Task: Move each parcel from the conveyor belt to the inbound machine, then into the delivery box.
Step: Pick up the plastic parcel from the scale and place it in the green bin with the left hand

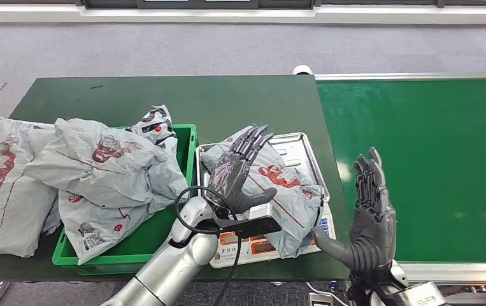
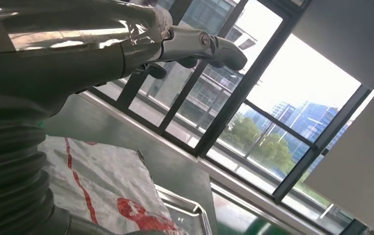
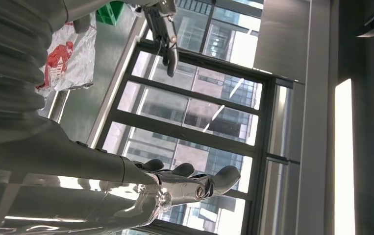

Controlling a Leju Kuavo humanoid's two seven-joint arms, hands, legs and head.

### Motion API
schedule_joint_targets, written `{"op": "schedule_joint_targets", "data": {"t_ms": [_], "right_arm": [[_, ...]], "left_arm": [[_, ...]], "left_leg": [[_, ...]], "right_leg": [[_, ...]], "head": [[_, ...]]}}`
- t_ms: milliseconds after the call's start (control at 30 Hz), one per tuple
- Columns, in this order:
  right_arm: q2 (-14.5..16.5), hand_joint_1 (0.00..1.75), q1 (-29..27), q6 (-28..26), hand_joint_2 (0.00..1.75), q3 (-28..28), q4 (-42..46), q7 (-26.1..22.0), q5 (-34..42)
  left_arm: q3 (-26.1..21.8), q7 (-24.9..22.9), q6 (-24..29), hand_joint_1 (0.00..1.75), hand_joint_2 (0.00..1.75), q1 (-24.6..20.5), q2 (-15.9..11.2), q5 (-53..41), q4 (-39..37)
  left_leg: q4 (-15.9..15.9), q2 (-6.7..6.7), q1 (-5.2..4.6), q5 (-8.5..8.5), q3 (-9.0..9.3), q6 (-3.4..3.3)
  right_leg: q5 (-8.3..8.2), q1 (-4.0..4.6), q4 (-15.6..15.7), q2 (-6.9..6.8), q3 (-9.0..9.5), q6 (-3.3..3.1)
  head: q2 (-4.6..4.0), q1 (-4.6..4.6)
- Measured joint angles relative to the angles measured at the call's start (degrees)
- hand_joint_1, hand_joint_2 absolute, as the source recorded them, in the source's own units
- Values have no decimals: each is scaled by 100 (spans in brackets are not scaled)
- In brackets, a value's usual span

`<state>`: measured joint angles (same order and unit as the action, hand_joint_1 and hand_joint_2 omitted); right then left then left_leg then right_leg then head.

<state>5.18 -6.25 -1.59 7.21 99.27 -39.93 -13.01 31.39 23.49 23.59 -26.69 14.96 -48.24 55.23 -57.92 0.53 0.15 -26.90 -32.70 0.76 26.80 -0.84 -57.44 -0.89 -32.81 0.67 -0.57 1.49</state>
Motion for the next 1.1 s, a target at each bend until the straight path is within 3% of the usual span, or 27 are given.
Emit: {"op": "schedule_joint_targets", "data": {"t_ms": [167, 567, 833, 867, 967, 1000, 1100], "right_arm": [[0, 0, 38, -7, 175, 2, -48, 13, -7], [89, 0, 140, 300, 175, 2, -160, 33, -107], [140, 0, 150, 369, 175, 1, -163, 35, -146], [158, 0, 156, 393, 175, 1, -164, 35, -157], [201, 0, 184, 463, 175, 1, -177, 38, -176], [209, 0, 195, 473, 175, 1, -181, 40, -176], [230, 0, 223, 492, 175, 1, -187, 49, -177]], "left_arm": [[28, 28, -273, 0, 175, -202, 217, -22, -612], [441, 112, -1612, 0, 175, -553, 453, -245, -1955], [601, 162, -1882, 0, 175, -661, 482, -289, -2236], [663, 195, -1987, 13, 175, -700, 483, -310, -2330], [815, 320, -2236, 140, 175, -776, 484, -370, -2537], [841, 355, -2241, 171, 175, -782, 484, -379, -2567], [886, 441, -2063, 175, 175, -794, 484, -374, -2620]], "left_leg": [[0, 0, 0, 0, -1, 0], [0, 1, 0, 0, 0, 0], [0, 0, 0, 0, 1, 0], [0, 0, 0, 0, 2, 0], [0, 0, 1, 0, 6, 0], [0, 0, 1, 0, 7, 0], [0, -1, 1, 0, 7, 0]], "right_leg": [[0, 1, 0, -1, 0, 0], [0, 0, 0, -1, 1, 0], [0, 0, 0, -1, 3, 0], [0, 0, 0, -1, 4, 0], [0, 1, 0, -2, 8, 0], [0, 1, -1, -2, 9, 0], [0, 1, -1, -3, 10, 0]], "head": [[0, 0], [0, 0], [0, 0], [0, 0], [0, 0], [0, 0], [0, 0]]}}
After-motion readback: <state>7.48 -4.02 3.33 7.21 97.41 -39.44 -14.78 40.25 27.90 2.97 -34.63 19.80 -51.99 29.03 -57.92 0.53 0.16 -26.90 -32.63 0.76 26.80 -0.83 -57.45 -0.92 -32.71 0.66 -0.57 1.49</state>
